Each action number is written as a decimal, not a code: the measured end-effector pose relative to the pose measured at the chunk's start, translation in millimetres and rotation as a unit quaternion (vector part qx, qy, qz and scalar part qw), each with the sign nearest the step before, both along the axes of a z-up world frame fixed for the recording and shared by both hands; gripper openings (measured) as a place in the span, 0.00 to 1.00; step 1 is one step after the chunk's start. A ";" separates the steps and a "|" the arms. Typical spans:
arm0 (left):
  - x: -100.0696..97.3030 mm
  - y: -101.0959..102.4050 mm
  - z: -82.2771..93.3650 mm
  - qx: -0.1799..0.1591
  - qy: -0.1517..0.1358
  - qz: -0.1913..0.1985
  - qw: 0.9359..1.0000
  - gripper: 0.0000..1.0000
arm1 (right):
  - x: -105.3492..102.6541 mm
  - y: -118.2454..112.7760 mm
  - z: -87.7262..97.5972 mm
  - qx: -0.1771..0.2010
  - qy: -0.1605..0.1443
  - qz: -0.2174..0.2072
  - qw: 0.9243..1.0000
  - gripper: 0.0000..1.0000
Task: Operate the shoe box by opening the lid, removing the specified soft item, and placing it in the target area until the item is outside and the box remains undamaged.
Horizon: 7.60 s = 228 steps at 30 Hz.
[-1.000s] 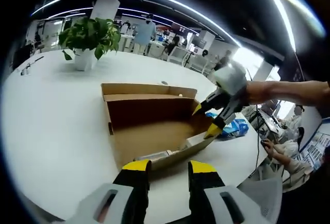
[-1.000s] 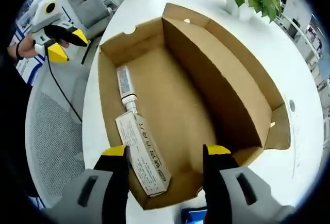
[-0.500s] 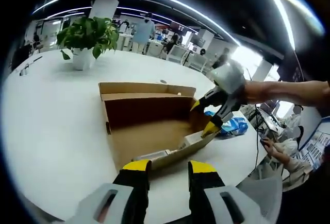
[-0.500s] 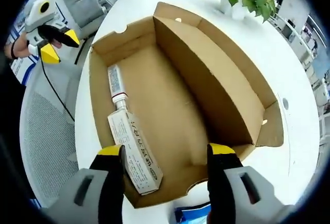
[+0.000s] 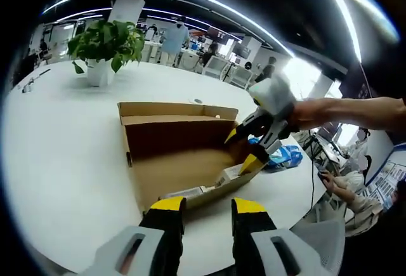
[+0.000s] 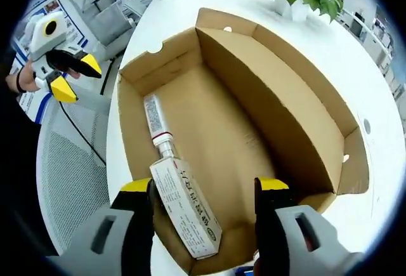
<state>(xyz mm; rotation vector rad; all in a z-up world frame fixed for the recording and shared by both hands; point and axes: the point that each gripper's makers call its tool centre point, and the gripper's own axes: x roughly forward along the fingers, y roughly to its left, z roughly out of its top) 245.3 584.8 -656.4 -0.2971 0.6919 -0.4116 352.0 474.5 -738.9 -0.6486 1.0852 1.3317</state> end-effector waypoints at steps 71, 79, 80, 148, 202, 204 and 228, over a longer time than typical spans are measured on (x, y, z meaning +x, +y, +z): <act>-6.9 3.5 -1.0 -0.008 -0.002 0.005 1.000 0.28 | 13.7 0.6 25.4 0.003 -0.118 0.027 0.993 0.18; -8.1 1.1 -2.3 -0.007 0.001 -0.002 1.000 0.28 | 16.2 -3.2 62.3 0.030 -0.155 0.022 0.987 0.18; -7.5 0.1 -2.0 -0.006 0.001 -0.003 1.000 0.28 | 16.1 -5.6 67.8 0.034 -0.159 0.019 0.986 0.18; 11.6 -117.0 -2.4 0.020 0.011 -0.099 0.995 0.29 | -56.3 -323.4 76.3 -0.008 -0.197 -0.260 0.945 0.18; 11.8 -112.1 5.7 0.024 0.018 0.021 0.999 0.29 | 117.0 -387.9 19.3 -0.110 -0.179 -0.088 0.974 0.19; 10.5 -112.0 5.3 0.025 0.019 0.024 0.999 0.29 | 117.4 -387.2 13.6 -0.111 -0.176 -0.070 0.976 0.19; 10.8 -124.3 5.0 0.029 0.023 0.019 0.999 0.29 | 117.6 -379.5 -13.5 -0.137 -0.170 0.006 0.976 0.19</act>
